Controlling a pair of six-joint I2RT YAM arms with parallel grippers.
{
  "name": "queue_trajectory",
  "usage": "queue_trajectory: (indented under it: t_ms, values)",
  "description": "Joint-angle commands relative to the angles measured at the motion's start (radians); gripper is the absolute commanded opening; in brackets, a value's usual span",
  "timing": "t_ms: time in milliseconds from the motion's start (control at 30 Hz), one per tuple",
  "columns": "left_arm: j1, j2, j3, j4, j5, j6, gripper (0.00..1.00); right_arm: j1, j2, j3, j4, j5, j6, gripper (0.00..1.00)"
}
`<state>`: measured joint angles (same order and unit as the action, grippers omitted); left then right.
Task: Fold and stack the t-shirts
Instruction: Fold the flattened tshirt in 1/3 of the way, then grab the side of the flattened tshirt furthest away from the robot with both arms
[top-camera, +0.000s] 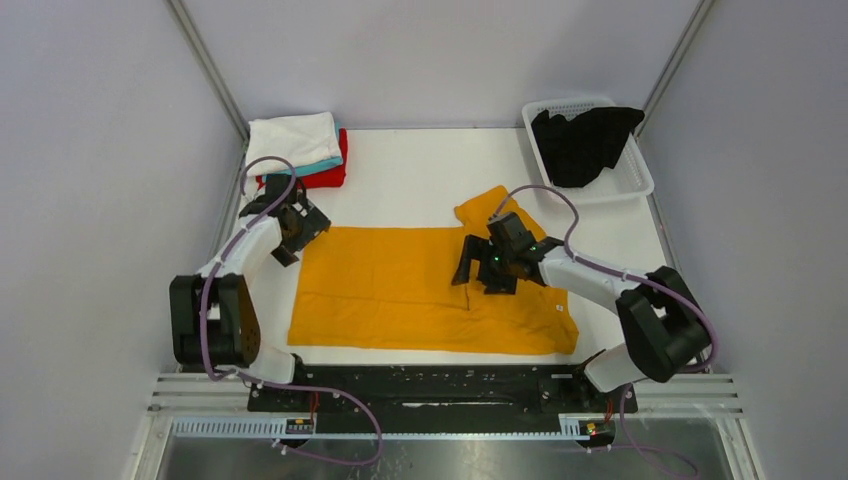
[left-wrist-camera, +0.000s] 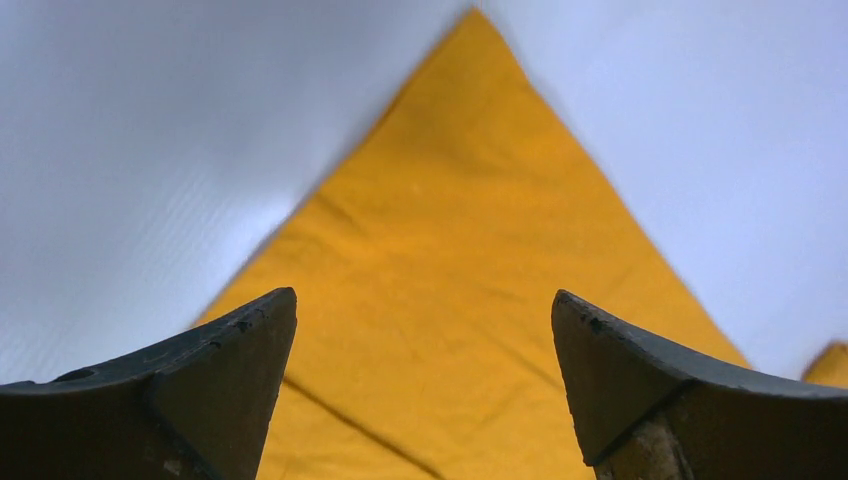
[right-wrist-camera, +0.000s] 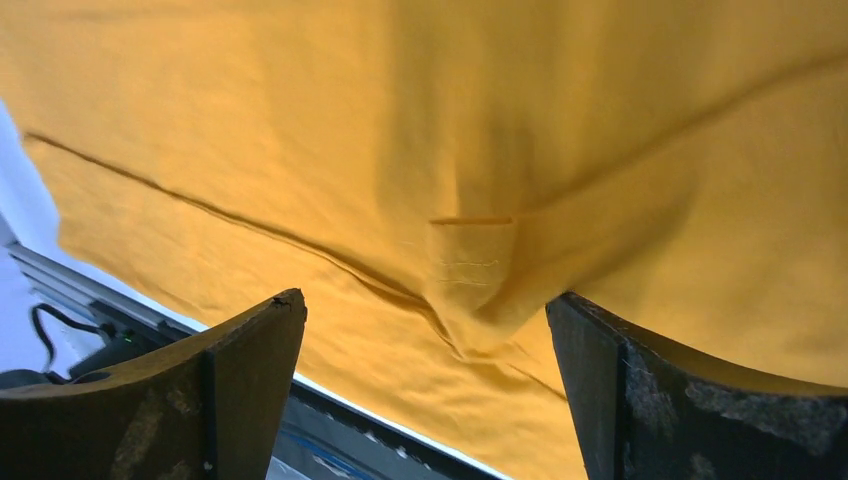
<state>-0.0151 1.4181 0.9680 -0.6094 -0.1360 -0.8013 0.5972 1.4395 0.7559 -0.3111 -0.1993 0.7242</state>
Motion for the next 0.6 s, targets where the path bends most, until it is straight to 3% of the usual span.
queue_trajectory:
  t_ms: [0,267,567]
  values:
    - [0.058,0.174,0.128,0.04,-0.005,0.05,0.99,0.009,0.066,0.192,0.074,0.008,-0.027,0.99]
    - [0.077,0.478,0.394,-0.017,-0.04,0.081,0.94,0.006,0.081,0.28,-0.036,0.142,-0.085,0.99]
    - [0.073,0.569,0.425,-0.066,-0.035,0.085,0.6,-0.006,0.068,0.235,-0.05,0.155,-0.098,0.99]
